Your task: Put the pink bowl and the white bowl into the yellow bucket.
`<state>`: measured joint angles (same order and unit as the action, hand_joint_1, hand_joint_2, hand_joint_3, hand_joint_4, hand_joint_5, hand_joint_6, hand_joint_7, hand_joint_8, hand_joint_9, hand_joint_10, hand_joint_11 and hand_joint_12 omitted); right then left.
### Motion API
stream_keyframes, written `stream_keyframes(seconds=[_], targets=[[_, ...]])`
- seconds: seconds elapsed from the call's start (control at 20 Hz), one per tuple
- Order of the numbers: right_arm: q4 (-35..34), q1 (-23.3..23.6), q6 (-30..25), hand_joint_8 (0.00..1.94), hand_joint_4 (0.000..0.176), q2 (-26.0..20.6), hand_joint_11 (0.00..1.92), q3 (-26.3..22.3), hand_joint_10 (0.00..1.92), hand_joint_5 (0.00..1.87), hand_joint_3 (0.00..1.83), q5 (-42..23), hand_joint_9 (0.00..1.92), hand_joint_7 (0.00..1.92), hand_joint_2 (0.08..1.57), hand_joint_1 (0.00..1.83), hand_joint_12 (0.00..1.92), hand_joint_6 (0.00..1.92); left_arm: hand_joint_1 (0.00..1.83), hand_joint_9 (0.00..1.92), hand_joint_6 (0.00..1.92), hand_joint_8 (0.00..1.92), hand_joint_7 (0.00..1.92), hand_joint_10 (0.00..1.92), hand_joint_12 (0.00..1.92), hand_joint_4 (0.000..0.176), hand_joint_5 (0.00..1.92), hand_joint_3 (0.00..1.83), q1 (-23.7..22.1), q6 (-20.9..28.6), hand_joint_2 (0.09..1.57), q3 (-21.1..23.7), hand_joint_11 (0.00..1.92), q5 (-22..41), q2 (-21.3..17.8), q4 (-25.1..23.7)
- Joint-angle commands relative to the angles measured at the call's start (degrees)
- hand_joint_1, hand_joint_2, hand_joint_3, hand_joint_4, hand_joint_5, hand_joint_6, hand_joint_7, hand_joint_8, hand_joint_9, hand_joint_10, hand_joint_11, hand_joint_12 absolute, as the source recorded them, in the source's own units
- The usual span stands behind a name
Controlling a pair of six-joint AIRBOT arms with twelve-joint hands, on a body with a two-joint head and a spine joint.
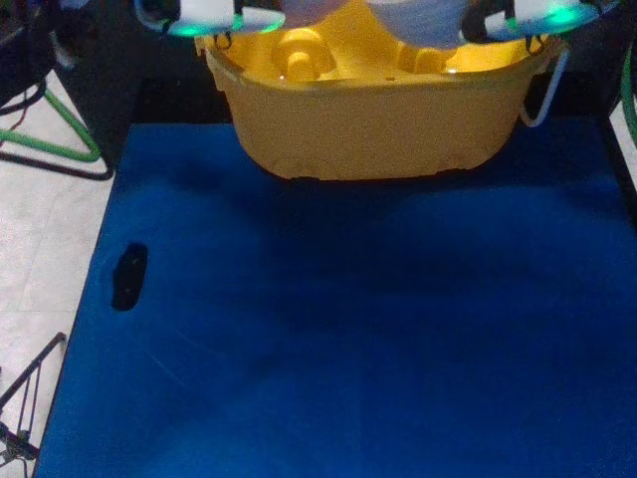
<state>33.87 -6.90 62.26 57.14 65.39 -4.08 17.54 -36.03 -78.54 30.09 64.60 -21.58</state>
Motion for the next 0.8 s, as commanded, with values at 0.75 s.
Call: stream_keyframes(seconds=[0.75], targets=[[-0.4, 1.4, 0.0, 1.30, 0.000, 3.5, 0.68, 4.8, 1.36, 0.70, 0.00, -2.8, 0.75, 0.68, 1.20, 1.48, 1.67, 1.37, 1.36, 0.84, 1.20, 1.16, 0.84, 1.46, 1.56, 0.000, 0.77, 0.00, 2.3, 7.6, 1.18, -9.0, 0.68, 6.5, 8.9, 1.4]])
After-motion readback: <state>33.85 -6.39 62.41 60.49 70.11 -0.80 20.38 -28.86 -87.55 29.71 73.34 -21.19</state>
